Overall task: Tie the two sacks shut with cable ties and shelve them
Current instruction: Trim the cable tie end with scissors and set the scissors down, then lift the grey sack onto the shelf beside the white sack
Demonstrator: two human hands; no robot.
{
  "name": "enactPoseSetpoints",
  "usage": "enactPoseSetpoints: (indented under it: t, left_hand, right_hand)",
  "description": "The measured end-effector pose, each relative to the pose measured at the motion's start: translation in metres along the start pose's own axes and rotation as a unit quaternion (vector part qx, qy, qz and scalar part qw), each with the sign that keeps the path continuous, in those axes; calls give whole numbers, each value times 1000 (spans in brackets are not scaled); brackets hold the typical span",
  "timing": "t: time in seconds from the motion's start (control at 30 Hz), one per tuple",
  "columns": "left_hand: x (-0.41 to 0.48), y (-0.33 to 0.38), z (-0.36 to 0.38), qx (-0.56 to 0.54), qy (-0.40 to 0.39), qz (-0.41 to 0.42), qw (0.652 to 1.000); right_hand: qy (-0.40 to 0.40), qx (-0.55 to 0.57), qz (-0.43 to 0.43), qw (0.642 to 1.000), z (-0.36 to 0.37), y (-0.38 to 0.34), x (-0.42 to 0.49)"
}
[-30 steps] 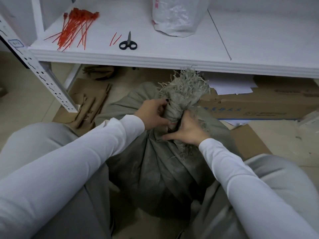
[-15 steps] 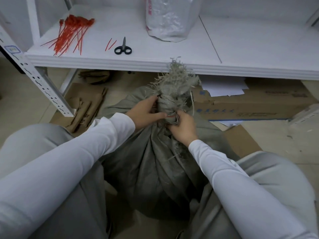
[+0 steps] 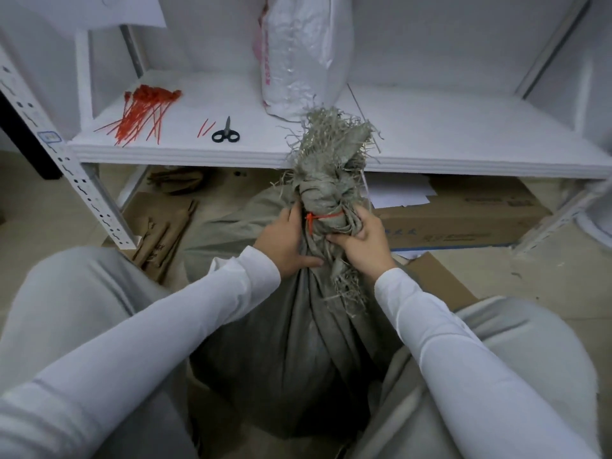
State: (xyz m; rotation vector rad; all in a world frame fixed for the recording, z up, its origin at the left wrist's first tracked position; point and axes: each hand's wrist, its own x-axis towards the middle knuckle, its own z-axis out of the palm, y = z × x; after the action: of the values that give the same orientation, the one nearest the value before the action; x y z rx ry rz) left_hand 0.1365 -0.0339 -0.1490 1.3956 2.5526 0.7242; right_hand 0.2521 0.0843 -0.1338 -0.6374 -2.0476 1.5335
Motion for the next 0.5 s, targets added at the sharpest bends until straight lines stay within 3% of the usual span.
enactPoseSetpoints:
  t: [0.17, 0.43, 0.5]
  left_hand:
    - [12, 46, -9, 18, 24, -2, 1000]
    - [18, 128, -48, -37, 149, 94, 984]
    - [20, 150, -60, -39, 165, 117, 979]
  right_hand:
    - [72, 41, -31, 996, -27, -19, -6]
    - [198, 152, -96, 964, -75, -74, -32]
    - [196, 161, -93, 963, -92, -79, -44]
